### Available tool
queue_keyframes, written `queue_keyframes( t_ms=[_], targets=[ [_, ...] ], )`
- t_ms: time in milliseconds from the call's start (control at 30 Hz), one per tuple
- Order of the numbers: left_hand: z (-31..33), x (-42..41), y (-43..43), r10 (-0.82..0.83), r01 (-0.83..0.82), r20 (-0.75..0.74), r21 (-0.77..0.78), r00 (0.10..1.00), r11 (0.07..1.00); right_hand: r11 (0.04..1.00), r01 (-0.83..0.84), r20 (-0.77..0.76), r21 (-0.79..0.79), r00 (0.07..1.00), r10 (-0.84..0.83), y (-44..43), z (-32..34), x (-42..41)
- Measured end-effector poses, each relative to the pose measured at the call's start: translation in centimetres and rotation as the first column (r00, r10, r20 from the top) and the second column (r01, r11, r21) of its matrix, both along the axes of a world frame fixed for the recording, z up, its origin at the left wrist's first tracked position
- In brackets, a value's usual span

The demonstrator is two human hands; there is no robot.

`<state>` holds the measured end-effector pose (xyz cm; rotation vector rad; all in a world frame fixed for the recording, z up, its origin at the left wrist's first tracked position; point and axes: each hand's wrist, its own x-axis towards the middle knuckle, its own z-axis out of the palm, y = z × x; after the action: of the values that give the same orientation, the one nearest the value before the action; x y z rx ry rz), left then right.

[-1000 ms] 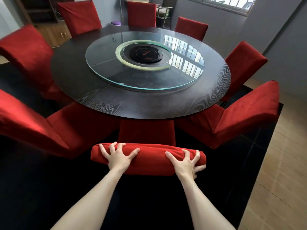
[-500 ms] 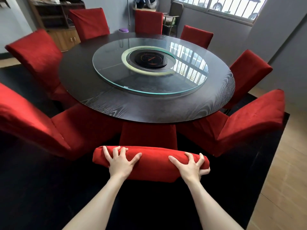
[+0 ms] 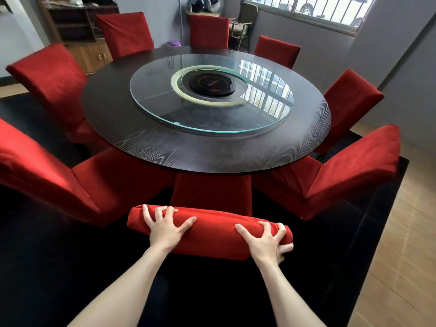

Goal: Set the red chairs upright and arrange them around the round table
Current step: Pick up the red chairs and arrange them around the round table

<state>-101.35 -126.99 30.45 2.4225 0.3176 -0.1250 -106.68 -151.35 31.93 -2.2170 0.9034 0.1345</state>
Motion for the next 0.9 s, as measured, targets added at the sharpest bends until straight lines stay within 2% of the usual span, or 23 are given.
queue_keyframes(
  t_ms=[467, 633, 900],
  targets=[
    [1.0, -1.8, -2.5, 0.043, -0.041, -0.038, 0.042, 0.998, 0.998, 0.997, -0.065, 0.034, -0.034, 0.997, 0.066, -3.0, -0.2, 0.8],
    [0.7, -2.9, -5.1, 0.074, -0.073, -0.03, 0.052, 0.997, 0.996, 0.994, -0.103, 0.025, -0.03, 0.994, 0.103, -5.8, -0.4, 1.1],
    [0.7, -3.2, -4.8, 0.074, -0.073, -0.004, 0.052, 0.997, 0.996, 0.991, -0.135, 0.023, -0.024, 0.991, 0.135, -5.9, -0.5, 1.4]
  ],
)
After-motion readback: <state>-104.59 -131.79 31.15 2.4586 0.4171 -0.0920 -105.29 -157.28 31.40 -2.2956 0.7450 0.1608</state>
